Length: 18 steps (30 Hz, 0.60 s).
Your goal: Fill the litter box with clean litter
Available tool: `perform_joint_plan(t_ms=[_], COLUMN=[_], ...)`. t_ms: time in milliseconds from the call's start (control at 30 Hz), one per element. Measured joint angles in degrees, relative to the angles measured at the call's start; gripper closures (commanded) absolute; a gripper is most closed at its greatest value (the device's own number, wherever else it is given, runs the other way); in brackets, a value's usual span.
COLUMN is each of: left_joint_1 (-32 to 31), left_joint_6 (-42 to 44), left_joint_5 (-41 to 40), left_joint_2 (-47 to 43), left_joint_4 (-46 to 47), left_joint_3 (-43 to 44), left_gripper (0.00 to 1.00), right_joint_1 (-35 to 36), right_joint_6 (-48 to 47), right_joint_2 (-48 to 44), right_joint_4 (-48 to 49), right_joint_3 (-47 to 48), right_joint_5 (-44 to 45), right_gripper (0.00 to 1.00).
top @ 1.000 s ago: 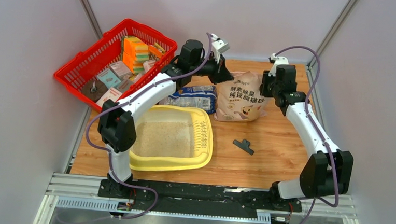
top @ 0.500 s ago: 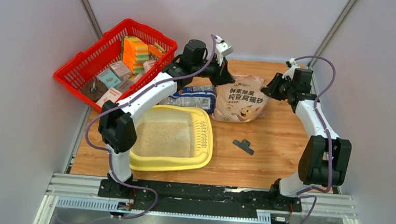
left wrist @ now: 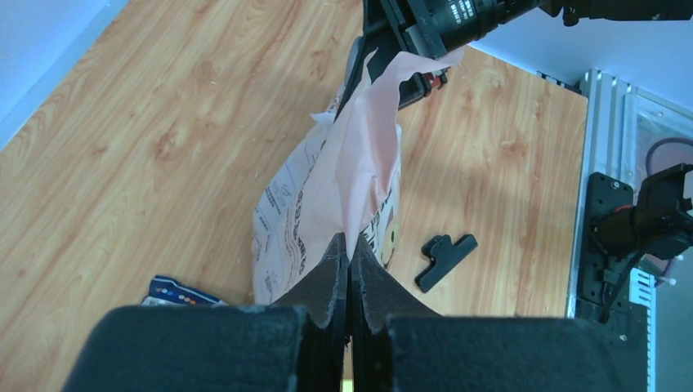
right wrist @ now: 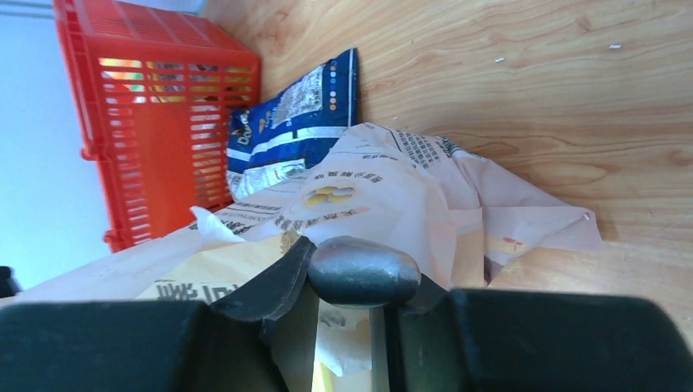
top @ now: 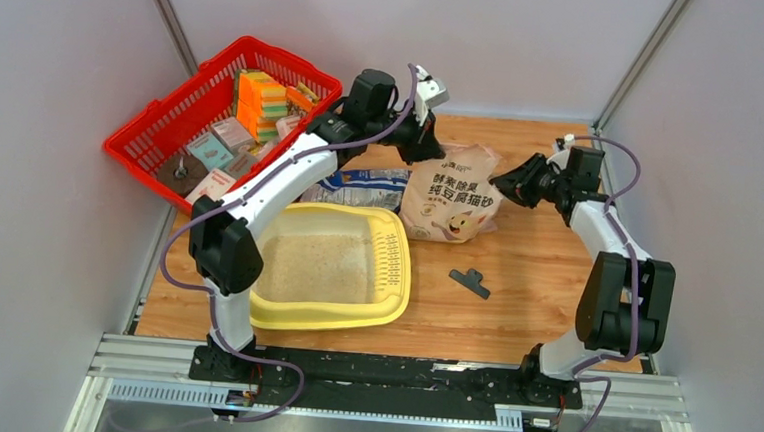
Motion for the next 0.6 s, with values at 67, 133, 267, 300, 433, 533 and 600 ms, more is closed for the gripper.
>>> perform_joint_plan(t_ms=[67,133,267,300,433,533,600], left_joint_1=[0.0,0.0,0.0,0.0,0.1,0.1,0.1], left_joint_6=[0.6,1.3,3.0,3.4,4.5,5.4,5.9], left_joint_5=[0.0,-0.1,-0.5,-0.7,-1.5,-1.7,-1.8], left_joint_2=[0.0,0.0,0.0,0.0,0.0,0.0,0.0], left_joint_4=[-0.4,-1.0,-2.2,-2.4,-3.0,-3.2,-3.3], left_joint_3=[0.3,0.5,1.2,1.4,1.9,1.9,1.9], left_gripper=[1.0,1.0,1.0,1.0,1.0,1.0,1.0], right_joint_1=[-1.1,-2.6,-4.9,-5.6,-7.6,-9.6,-11.0], right_joint_6=[1.7,3.5,6.1,6.6,7.3,7.6,7.5], right_joint_2=[0.0,0.0,0.0,0.0,0.0,0.0,0.0], right_joint_4=[0.2,-0.1,-0.4,-0.3,-0.2,-0.3,-0.2], right_joint_3=[0.0,0.4,2.9,3.8,5.0,5.0,5.0], right_joint_5=[-1.4,-2.8,-5.2,-5.9,-8.3,-10.4,-11.7], right_gripper=[1.0,1.0,1.0,1.0,1.0,1.0,1.0])
